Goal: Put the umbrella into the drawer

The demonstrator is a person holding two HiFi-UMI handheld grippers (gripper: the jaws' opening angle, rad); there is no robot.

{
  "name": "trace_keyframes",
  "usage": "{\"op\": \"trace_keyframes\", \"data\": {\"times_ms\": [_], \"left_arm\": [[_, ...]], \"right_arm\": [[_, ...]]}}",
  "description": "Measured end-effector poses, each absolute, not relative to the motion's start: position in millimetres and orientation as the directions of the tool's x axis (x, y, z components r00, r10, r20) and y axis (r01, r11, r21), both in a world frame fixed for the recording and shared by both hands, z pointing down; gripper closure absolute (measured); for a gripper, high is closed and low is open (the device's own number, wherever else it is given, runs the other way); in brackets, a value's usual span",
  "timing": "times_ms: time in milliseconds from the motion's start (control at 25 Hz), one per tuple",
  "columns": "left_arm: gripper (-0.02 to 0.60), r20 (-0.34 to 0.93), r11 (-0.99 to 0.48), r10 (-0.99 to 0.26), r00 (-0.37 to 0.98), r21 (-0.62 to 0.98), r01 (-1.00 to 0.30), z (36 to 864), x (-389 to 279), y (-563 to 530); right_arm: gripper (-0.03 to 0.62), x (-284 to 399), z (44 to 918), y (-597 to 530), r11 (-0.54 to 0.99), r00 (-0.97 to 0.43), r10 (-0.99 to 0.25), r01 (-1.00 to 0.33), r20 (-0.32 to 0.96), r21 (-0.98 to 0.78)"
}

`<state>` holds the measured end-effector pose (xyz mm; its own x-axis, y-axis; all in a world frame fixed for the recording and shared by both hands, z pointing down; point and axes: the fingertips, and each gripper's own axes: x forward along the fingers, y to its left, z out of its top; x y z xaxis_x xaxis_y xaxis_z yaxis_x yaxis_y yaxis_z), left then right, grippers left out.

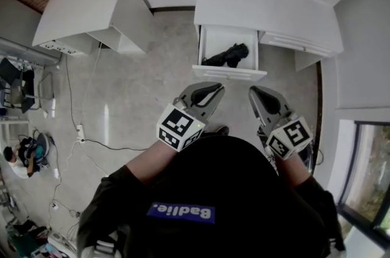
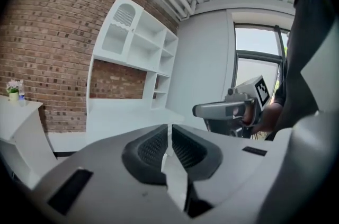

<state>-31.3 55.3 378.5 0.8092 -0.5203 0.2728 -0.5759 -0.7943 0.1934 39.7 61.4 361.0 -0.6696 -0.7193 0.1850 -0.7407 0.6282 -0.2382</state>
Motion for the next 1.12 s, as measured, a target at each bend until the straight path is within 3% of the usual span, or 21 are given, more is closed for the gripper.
{"op": "trace_keyframes", "data": {"times_ms": [120, 1120], "left_arm": [[0.578, 0.254, -0.8, -0.513, 0.82, 0.206, -0.564, 376.0, -36.8, 60.9], [0.58, 0.222, -0.813, -0.493, 0.841, 0.227, -0.537, 359.8, -48.3, 70.8]], "right_arm": [[0.563, 28.1, 361.3, 61.6, 0.641, -0.68, -0.708, -0.732, 0.187, -0.231], [0.563, 17.8, 355.8, 74.3, 0.643, -0.683, -0.708, -0.729, 0.178, -0.237]]}}
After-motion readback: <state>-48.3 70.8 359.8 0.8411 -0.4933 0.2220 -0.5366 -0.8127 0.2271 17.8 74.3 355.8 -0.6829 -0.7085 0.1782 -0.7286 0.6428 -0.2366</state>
